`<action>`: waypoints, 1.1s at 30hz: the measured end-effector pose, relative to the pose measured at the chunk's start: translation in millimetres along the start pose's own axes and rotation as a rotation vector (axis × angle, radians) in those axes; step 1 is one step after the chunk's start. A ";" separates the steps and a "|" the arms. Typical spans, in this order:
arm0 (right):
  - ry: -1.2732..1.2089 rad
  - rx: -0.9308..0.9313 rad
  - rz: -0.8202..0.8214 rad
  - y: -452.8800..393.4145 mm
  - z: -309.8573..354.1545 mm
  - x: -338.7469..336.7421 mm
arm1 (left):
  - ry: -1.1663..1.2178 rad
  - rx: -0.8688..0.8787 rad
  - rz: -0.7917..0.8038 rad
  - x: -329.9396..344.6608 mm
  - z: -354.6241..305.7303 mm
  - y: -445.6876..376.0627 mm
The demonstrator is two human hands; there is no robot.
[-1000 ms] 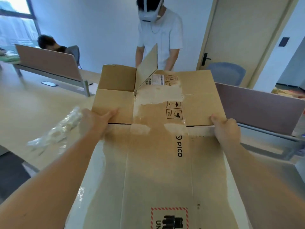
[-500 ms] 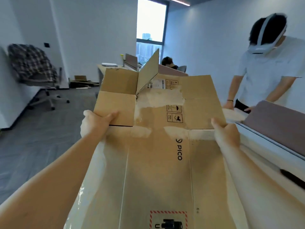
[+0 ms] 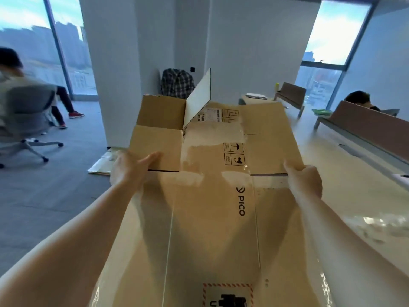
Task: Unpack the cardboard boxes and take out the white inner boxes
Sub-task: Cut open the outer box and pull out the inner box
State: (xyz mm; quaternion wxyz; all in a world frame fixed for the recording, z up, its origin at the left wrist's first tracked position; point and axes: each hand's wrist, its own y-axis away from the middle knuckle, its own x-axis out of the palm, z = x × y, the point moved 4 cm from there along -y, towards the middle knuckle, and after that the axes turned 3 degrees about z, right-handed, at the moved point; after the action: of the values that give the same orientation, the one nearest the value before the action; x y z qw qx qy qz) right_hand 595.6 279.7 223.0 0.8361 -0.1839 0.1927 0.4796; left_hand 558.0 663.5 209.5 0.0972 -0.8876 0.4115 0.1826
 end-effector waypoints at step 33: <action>0.040 -0.146 0.335 -249.0 328.6 636.0 | -0.069 -0.158 -0.337 -62.0 55.7 -617.6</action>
State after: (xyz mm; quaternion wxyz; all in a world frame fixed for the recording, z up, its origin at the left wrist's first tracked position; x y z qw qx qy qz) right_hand 1157.0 788.9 218.5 0.7250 -0.2191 0.2017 0.6211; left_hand 980.6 1121.4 197.5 0.0704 -0.9422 0.2375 0.2258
